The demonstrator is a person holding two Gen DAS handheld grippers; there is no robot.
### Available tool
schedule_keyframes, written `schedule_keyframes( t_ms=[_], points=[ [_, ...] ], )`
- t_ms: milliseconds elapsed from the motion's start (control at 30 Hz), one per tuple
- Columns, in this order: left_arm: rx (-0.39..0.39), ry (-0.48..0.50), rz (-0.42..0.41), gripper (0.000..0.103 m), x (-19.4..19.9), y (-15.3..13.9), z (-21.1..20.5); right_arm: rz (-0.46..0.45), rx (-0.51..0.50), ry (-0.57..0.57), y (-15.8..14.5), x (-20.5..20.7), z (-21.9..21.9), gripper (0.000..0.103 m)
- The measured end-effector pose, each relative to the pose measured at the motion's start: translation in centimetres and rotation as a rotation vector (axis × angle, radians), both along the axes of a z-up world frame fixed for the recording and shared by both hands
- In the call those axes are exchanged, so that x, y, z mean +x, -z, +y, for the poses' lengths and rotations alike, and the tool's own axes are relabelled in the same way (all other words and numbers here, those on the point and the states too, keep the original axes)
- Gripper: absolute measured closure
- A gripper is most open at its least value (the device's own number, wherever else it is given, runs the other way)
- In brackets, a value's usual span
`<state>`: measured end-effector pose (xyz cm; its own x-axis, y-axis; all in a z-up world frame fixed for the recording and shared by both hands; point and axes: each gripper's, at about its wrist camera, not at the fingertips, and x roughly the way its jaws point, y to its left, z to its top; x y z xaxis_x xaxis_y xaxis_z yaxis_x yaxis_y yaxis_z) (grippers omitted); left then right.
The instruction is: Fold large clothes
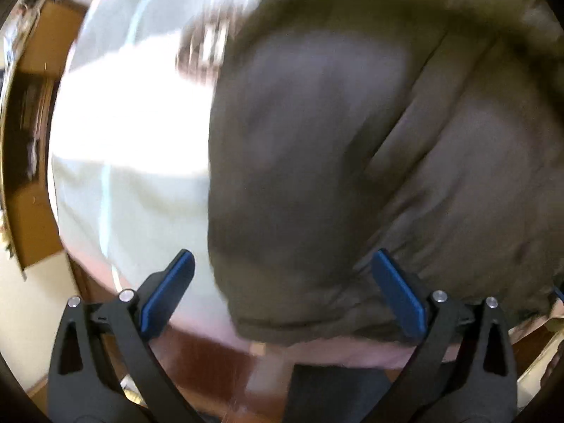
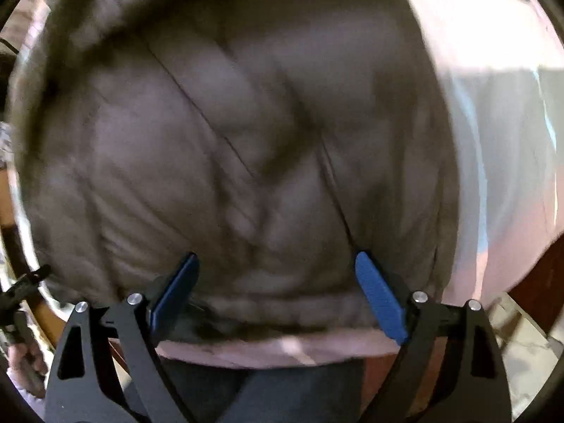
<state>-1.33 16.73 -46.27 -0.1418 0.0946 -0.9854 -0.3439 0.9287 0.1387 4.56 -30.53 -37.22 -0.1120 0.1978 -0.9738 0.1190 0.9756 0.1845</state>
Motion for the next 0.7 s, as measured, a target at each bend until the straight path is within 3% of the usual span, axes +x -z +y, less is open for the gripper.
schedule_keyframes(
  t_ms=[133, 233, 333, 467, 633, 700],
  points=[
    [-0.029, -0.004, -0.188, 0.002, 6.7, -4.2, -0.5, -0.171, 0.034, 0.006, -3.6, 7.3, 1.3, 0.013],
    [-0.035, 0.001, -0.262, 0.002, 13.3, -5.4, -0.7, -0.285, 0.007, 0.011, -5.2, 14.6, 2.6, 0.013],
    [-0.015, 0.031, -0.324, 0.002, 20.3, -5.5, -2.4, -0.342, -0.035, 0.025, -5.2, 21.0, 3.7, 0.013],
    [0.026, 0.055, -0.245, 0.002, 26.0, -2.1, -3.5, -0.296, -0.116, 0.011, -1.7, 26.3, 5.0, 0.013],
    [0.019, 0.045, -0.099, 0.002, 27.0, 3.7, -3.8, -0.115, -0.185, -0.044, 4.7, 25.7, 4.1, 0.012],
    [-0.004, 0.026, -0.09, 0.002, 27.2, 3.8, -3.7, -0.161, -0.128, -0.01, 3.2, 26.2, 4.0, 0.014]
  ],
)
